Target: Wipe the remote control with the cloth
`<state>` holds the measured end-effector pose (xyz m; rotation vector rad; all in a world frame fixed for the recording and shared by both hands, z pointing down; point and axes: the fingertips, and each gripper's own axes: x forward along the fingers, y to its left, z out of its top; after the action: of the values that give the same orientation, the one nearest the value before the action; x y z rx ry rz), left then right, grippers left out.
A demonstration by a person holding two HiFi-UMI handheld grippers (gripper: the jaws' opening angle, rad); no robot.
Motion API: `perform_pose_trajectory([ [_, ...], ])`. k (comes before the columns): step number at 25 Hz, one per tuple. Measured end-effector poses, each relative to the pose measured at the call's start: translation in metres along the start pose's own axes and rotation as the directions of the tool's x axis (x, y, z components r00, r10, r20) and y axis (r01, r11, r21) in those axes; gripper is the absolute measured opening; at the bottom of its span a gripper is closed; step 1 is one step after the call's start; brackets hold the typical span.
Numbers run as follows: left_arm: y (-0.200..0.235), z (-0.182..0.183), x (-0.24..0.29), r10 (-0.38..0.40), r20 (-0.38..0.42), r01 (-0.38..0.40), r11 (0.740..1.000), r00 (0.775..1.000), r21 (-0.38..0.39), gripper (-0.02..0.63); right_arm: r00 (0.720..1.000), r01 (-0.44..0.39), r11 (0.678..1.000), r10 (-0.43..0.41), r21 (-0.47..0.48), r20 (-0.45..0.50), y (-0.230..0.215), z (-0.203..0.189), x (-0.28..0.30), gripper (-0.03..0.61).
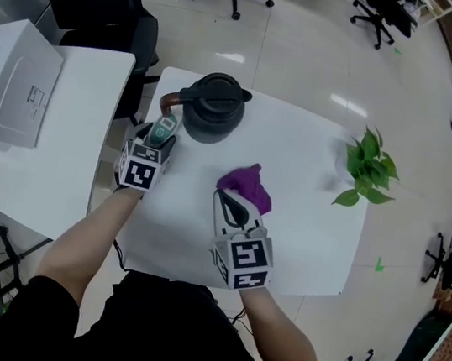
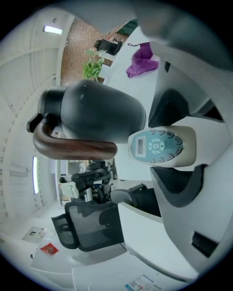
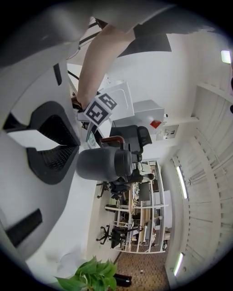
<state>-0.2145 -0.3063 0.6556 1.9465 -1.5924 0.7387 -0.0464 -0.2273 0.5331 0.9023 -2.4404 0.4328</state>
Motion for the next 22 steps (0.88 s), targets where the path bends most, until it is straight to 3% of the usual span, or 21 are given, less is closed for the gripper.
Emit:
perform_pose_trajectory([
  [9,-0.039,0.000,-0.074,-0.037,0.047,0.036,0.999,0.998,0.019,0.265,0.987,0.140,0.990,-0.142,-0.027,-0.070,-0.048,-0.024,-0.009,0.026],
  [18,-0.102,0.002,-0.121,-0.126,0.097,0.110,0.982,0.987,0.153,0.265,0.939,0.182,0.981,-0.192,-0.061,-0.286,-0.087,-0.084,0.017,0.287],
  [22,-0.122,-0.002,-0.127,-0.151,0.094,0.128,0.969,0.984,0.213,0.265,0.892,0.188,0.978,-0.208,-0.090,-0.401,-0.102,-0.119,0.030,0.302],
])
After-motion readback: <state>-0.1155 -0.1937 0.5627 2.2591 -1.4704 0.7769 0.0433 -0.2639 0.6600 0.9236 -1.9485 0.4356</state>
